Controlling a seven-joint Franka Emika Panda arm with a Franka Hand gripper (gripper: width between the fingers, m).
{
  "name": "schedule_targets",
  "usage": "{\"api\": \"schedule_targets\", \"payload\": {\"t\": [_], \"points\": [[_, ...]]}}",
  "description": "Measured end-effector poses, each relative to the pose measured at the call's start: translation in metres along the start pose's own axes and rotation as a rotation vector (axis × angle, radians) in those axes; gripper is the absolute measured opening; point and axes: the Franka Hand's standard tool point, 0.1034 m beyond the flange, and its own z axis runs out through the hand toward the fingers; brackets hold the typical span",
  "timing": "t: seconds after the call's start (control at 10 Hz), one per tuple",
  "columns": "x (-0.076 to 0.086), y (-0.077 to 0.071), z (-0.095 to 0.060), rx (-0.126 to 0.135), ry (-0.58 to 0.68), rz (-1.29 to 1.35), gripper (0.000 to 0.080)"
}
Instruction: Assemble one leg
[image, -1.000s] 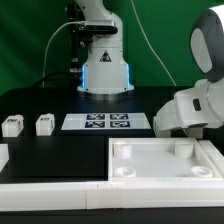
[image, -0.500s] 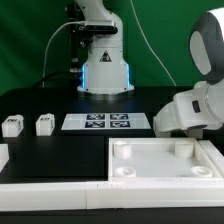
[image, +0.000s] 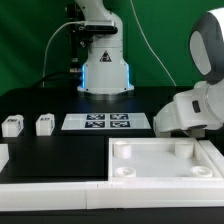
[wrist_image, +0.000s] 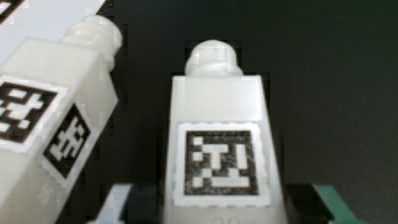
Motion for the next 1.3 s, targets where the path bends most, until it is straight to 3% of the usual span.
{"api": "schedule_targets", "payload": {"t": [0.5,1.1,1.3], "points": [[-0.001,0.0,-0.002,-0.001,0.001,0.0,0.0293],[-0.049,0.005,-0.045,-0.023,0.055,0.027,0.0293],[-0.049,0.006,-0.05,-0.02,0.111,0.031,0.0293]]}}
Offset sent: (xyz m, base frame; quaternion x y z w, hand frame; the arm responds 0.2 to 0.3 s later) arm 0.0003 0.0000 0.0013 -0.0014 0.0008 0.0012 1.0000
